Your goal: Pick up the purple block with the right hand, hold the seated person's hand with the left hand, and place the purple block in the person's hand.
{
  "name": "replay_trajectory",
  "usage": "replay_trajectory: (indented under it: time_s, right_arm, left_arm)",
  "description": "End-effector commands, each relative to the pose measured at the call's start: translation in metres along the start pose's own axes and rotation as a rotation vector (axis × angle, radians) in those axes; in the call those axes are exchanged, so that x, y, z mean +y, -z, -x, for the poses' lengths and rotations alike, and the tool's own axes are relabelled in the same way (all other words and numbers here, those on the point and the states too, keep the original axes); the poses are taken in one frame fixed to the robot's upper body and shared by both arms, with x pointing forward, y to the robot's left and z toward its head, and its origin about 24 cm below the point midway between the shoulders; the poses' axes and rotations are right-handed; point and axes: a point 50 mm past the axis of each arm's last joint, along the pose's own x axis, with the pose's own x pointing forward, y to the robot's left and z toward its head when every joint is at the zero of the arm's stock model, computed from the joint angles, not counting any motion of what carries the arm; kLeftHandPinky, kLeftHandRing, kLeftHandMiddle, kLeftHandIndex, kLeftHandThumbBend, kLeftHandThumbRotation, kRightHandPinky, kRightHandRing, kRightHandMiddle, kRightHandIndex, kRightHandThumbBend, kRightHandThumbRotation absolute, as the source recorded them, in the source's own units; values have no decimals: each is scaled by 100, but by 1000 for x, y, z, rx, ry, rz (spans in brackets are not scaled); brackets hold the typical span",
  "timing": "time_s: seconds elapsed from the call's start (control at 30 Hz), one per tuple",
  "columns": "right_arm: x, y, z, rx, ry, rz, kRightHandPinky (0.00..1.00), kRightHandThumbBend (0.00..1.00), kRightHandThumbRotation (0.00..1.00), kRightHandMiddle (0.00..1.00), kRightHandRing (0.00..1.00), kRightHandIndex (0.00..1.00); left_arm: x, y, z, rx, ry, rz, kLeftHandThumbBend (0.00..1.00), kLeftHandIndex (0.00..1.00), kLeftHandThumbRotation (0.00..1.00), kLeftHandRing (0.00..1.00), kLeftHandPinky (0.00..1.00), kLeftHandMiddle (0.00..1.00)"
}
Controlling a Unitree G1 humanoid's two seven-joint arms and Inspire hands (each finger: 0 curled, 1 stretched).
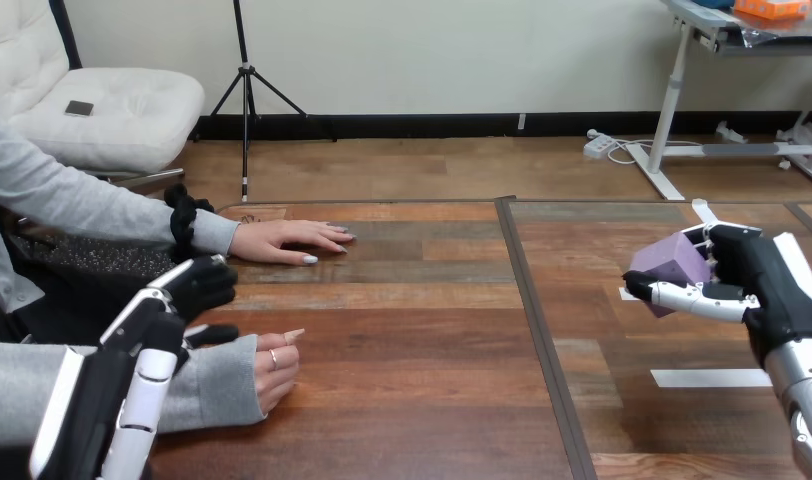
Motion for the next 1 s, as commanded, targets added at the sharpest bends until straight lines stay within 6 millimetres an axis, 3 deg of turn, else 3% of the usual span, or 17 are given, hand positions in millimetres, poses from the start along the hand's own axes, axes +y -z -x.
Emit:
replay_trajectory:
  time_s: [0.0, 0.27, 0.57, 0.97]
  right_arm:
    - [-2, -22, -11, -104, 33, -71, 35, 76, 0, 43, 37, 47]
    - [1, -18, -9, -100, 32, -139, 36, 76, 0, 42, 38, 47]
    - [4, -16, -6, -107, 33, -164, 37, 76, 0, 42, 38, 46]
    - [6, -13, -4, -105, 34, -164, 38, 76, 0, 43, 39, 46]
  left_arm:
    - [9, -8, -16, -95, 12, -95, 64, 79, 86, 80, 63, 80]
    - [15, -8, -17, -99, -1, -121, 75, 78, 82, 78, 58, 79]
    - [23, -7, -18, -77, 8, -141, 69, 79, 72, 78, 55, 79]
    - [35, -9, -20, -20, 82, -323, 84, 81, 65, 81, 69, 82]
